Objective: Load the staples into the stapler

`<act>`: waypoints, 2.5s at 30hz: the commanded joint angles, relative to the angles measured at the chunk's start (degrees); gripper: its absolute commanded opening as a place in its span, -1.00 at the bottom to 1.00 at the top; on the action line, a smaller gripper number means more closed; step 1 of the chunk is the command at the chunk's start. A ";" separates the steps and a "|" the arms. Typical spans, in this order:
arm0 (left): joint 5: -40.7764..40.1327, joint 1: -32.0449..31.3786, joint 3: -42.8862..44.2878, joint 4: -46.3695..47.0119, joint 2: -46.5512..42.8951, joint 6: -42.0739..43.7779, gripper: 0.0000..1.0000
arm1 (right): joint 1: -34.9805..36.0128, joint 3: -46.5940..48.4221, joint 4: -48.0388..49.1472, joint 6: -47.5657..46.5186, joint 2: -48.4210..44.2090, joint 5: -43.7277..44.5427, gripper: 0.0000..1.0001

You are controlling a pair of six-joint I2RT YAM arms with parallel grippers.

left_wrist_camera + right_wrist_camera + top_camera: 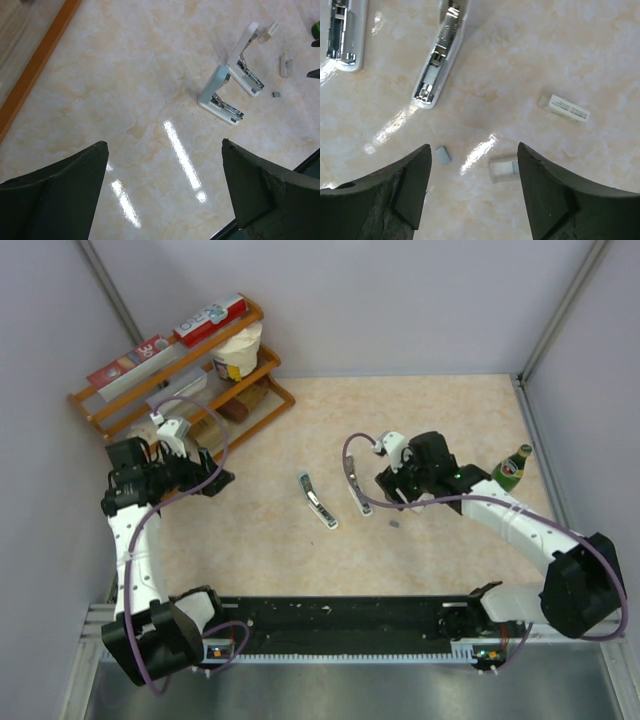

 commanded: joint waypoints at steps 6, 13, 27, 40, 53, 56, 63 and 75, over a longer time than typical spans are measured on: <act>-11.59 0.46 3.62 -8.06 -7.77 5.67 0.97 | -5.89 -2.74 3.17 -2.50 -6.42 -4.20 0.98; -14.07 0.54 -2.44 -4.29 -14.36 5.94 0.97 | -5.89 -5.20 9.50 -0.39 -8.62 1.15 0.98; -11.61 0.54 -8.24 -2.53 -20.52 10.33 0.97 | -5.80 -7.05 9.50 -4.60 -11.96 -2.08 0.98; -8.26 0.46 -8.69 -3.41 -19.91 12.71 0.98 | -5.80 -8.19 4.85 -10.40 -8.72 -11.48 0.67; -3.00 0.45 -9.12 -6.39 -18.85 18.23 0.97 | -0.26 -6.96 1.34 -14.62 -0.10 -10.97 0.48; -4.22 0.54 -9.65 -5.26 -18.85 17.55 0.98 | -0.26 -6.87 0.98 -15.15 1.57 -10.53 0.47; -1.58 0.45 -9.83 -5.08 -19.03 18.24 0.98 | -1.49 -6.70 -0.34 -15.41 2.28 -13.69 0.42; -3.34 0.54 -11.41 -4.73 -21.57 19.21 0.97 | -2.19 -5.38 -0.25 -15.33 6.23 -10.62 0.37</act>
